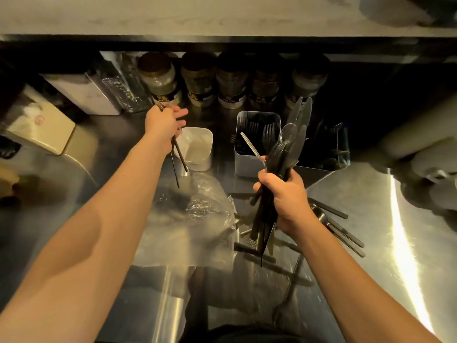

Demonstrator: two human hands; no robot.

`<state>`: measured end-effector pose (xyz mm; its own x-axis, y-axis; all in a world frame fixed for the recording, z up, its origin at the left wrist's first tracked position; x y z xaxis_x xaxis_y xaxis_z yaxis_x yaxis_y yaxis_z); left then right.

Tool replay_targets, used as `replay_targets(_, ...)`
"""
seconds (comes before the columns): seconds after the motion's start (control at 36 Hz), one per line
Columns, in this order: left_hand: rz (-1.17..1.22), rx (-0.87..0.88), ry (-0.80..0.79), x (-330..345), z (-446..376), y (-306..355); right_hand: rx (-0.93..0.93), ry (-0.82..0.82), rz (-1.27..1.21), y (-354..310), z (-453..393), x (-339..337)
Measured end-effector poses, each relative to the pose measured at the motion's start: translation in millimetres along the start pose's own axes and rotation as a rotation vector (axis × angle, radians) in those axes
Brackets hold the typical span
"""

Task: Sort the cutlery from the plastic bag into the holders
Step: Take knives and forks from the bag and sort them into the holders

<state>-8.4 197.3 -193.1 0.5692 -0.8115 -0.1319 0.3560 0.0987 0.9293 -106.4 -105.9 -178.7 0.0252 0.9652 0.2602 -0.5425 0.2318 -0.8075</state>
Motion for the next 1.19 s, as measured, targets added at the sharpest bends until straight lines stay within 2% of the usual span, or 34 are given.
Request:
replay_targets(0.28, -0.082, -0.016, -0.005, 0.8, -5.1, -8.8, -0.004, -0.007, 0.032, -0.1, 2.7, -2.0)
replay_targets(0.42, -0.019, -0.057, -0.012, 2.0, -0.8, -13.4, -0.006, -0.003, 0.032, -0.6, 3.7, -5.9)
replay_targets(0.56, 0.140, -0.080, 0.004, 2.9, 5.9, -12.8, -0.010, -0.004, 0.042, -0.7, 4.5, -9.0)
replay_targets(0.64, 0.324, -0.095, 0.016, 2.8, 11.2, -6.2, -0.013, -0.002, 0.037, -2.3, 6.9, -9.6)
replay_targets(0.83, 0.735, -0.113, -0.164, 11.0, 38.1, 19.0, -0.020, 0.007, 0.020, -7.2, 15.0, -13.2)
replay_targets(0.94, 0.806, -0.048, -0.218, 24.0, 56.1, 41.1, -0.018, 0.024, -0.001, -6.0, 19.0, -20.1)
replay_targets(1.11, 0.748, 0.207, -0.251, 52.5, 81.4, 78.7, -0.009, 0.063, -0.037, -2.6, 26.5, -36.0)
replay_targets(1.19, 0.714, 0.274, -0.239, 69.9, 89.6, 88.5, -0.011, 0.079, -0.044, -3.7, 29.4, -43.1)
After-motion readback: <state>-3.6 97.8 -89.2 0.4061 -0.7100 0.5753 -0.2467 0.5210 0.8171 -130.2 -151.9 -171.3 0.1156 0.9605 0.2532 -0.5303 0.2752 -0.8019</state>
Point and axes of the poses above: each hand's wrist, its own z-axis away from the middle knuckle, its own x-axis out of the palm, y = z × x, the point moved 8 cm from there along -z, towards the middle knuckle, and after that the axes turned 4 degrees about x, right-handed, at the moved point
